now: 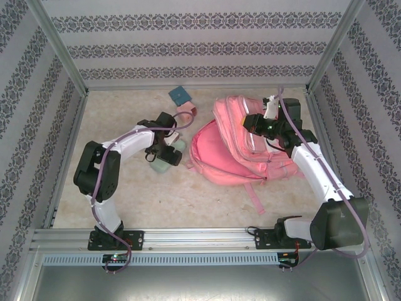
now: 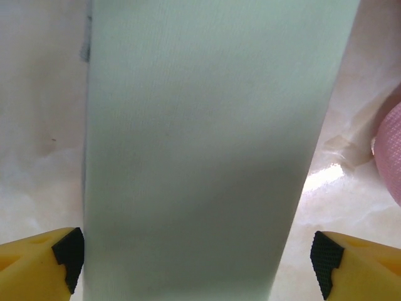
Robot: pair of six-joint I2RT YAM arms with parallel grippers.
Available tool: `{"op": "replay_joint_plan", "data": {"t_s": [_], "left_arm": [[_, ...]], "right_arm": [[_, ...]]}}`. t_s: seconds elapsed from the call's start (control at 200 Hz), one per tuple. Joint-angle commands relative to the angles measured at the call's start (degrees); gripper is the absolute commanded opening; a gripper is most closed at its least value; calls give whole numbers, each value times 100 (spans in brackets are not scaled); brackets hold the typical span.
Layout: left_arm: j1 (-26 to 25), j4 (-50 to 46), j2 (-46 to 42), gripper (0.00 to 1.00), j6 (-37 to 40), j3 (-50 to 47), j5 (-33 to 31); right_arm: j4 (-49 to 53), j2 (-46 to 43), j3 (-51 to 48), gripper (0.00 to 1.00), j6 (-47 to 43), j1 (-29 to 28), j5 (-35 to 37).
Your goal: Pack the student bag
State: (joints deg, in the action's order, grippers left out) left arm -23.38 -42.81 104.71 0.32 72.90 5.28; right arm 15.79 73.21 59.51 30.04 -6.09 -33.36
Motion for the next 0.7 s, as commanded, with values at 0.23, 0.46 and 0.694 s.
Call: {"op": "replay_joint_plan", "data": {"t_s": [0.23,0.46,0.694], "left_arm": [[-330,-441,97,92,-409,67,-473],[-333,-364,288,84,-480,101,-607],[-331,-464,-204,65,-667,25,-735]], "right_arm": [[-352,-180,-68,0,67,101,-88],[-358,-188,-21,0,85,108,-110],[-305,-280,108,0,108,188,-134]]}}
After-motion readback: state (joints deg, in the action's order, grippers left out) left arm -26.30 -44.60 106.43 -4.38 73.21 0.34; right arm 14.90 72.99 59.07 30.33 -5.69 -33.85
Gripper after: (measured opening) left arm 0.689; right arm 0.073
